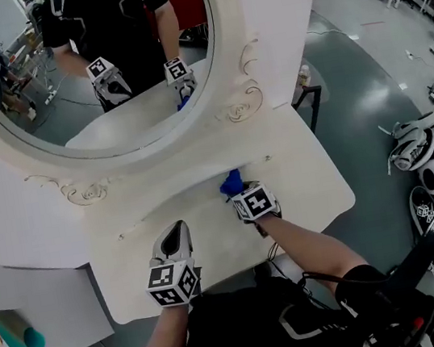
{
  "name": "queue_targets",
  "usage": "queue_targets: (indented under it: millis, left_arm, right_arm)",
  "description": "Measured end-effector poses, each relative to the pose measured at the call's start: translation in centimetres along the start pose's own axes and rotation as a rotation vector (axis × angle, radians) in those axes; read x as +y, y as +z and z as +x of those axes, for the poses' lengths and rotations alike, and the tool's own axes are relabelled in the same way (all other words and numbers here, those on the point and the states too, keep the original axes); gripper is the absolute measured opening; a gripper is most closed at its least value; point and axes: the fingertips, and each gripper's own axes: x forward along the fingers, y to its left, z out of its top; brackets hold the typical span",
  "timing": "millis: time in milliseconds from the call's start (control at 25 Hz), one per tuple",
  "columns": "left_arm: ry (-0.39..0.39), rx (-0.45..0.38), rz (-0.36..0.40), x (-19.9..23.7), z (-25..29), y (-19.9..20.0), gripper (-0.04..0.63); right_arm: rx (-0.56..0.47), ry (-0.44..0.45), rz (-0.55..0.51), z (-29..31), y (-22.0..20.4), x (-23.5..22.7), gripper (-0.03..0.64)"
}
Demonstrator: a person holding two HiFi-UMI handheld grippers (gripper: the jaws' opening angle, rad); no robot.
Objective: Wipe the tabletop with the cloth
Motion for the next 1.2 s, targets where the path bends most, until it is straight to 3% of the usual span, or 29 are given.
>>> queue_targets:
  millis: [560, 1200]
  left_arm:
    - [-0.033, 0.014, 0.033, -5.0, 3.1, 0.4, 0.009]
    - [-0.089, 0.048, 0.076, -8.9, 5.6, -0.1, 0.009]
  right_arm:
    - [-0.024, -0.036, 0.041, -3.3, -0.7, -7.3, 0.120]
    - [-0.043, -0.138, 0.095, -7.0, -2.3, -16.2, 0.120]
